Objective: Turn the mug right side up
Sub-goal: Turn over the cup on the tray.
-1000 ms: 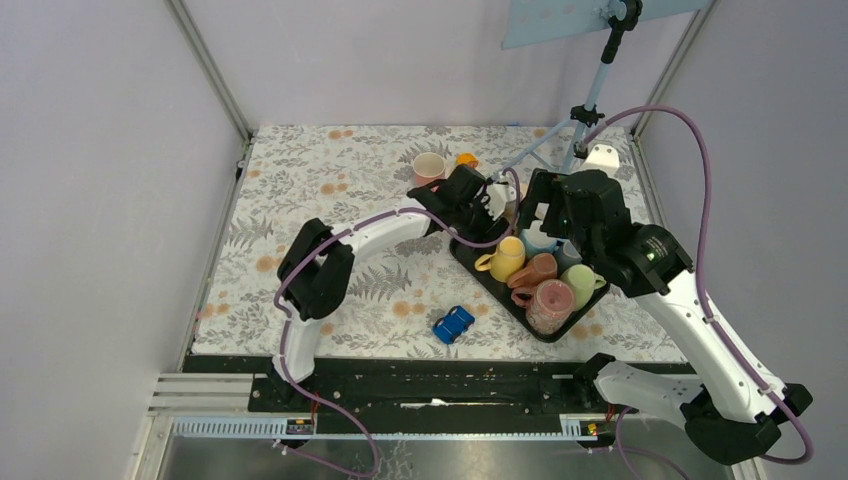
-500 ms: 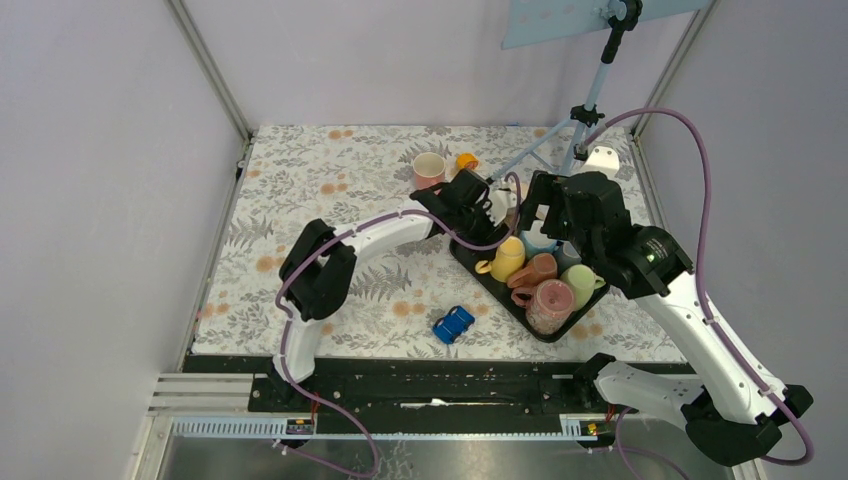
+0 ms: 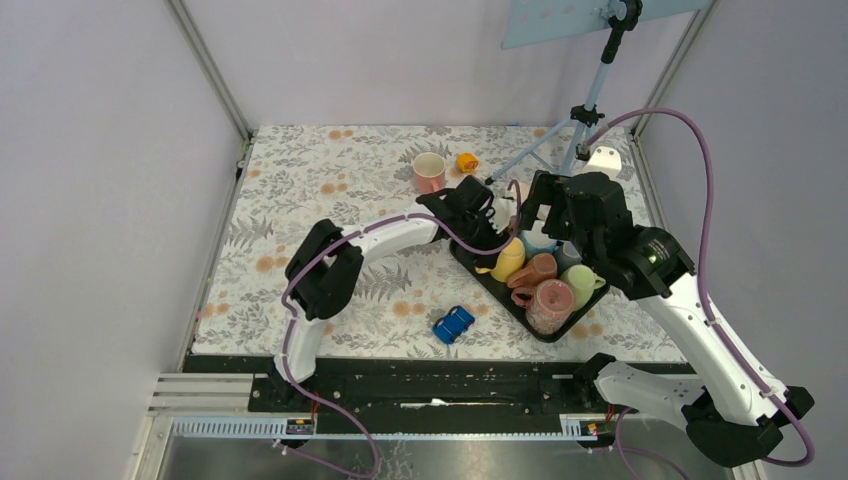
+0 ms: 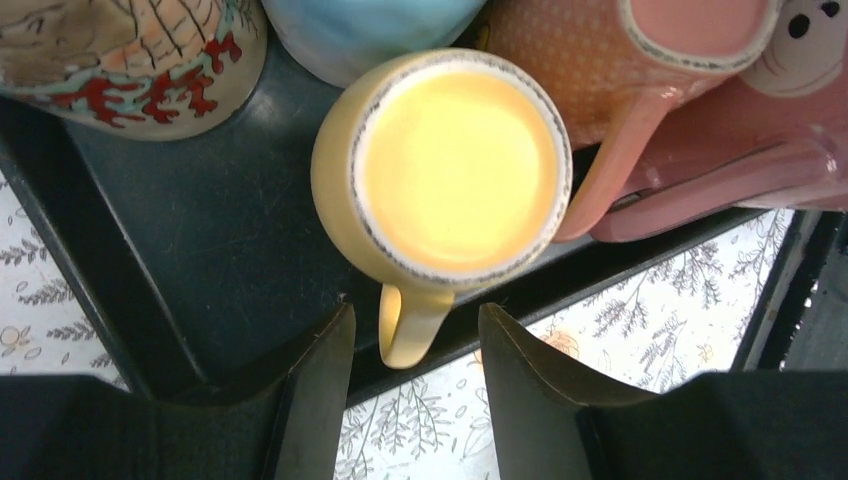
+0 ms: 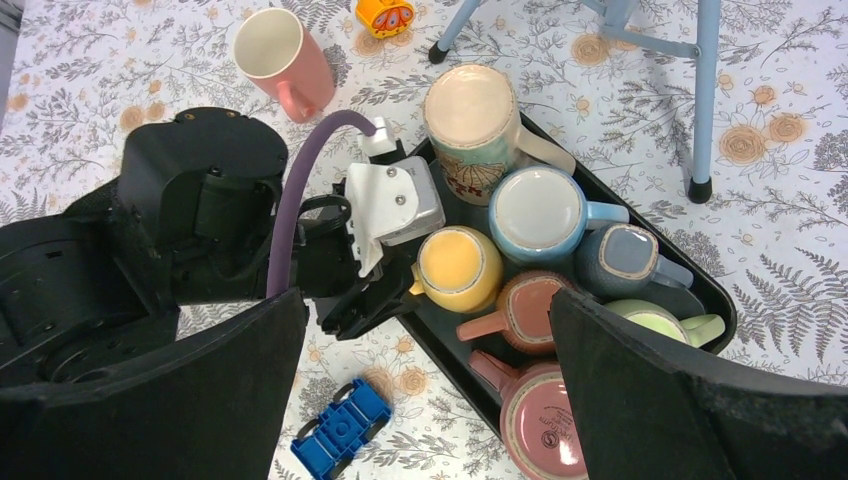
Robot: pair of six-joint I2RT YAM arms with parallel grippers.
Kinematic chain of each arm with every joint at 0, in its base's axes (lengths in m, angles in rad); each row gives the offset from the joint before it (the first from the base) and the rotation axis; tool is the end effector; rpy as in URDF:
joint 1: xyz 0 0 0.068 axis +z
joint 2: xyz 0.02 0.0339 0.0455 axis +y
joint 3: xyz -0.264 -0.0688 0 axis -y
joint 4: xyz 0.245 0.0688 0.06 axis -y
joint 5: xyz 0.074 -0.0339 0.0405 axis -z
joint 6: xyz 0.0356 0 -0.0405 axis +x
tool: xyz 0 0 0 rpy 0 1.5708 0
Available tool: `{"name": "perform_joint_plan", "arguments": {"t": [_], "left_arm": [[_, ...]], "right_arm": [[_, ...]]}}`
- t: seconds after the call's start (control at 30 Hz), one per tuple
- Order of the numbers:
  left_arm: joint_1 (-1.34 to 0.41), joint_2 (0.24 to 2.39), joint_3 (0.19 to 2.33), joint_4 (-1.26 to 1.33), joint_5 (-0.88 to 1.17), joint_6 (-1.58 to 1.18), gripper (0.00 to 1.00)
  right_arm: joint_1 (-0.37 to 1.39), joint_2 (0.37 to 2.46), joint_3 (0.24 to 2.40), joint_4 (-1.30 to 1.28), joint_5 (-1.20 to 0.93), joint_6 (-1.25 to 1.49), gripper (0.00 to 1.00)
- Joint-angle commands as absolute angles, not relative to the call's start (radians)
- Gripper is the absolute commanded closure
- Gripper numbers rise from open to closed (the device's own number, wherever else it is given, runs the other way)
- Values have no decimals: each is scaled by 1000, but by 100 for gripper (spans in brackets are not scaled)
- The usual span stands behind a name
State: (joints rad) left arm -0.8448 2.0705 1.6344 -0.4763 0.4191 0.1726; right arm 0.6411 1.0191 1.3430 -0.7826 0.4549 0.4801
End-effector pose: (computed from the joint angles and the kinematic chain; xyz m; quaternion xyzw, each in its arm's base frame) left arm 0.2939 -0.3529 0.2119 0.5095 0.7756 -0.2901 0.2336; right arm 0.1615 0.1010 0.4263 0.0521 0.8344 0.1112 0.5374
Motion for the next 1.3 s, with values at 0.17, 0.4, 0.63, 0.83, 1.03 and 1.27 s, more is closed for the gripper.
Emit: {"name": "perform_joint_plan", "arguments": {"t": [0.17, 0.4, 0.63, 0.83, 1.03, 1.27], "left_arm": [[-878, 2147, 1735, -462, 413, 197, 50], [-879, 2176, 1742, -466, 387, 205, 57], [-881, 2194, 1751, -466, 378, 203, 62], [-881, 2195, 1746, -445, 373, 193, 67], [-881, 2174, 1760, -447, 368, 190, 52], [-881, 2144, 1780, -460, 350, 197, 50]], "right_arm": [[652, 1011, 1360, -724, 409, 518, 0], [652, 1018, 1353, -723, 401, 519, 0], [651, 1016, 1346, -718, 398, 521, 0], [652, 1008, 1340, -718, 395, 522, 0], [652, 1015, 1343, -718, 382, 522, 0], [651, 1014, 1332, -710, 372, 529, 0]]}}
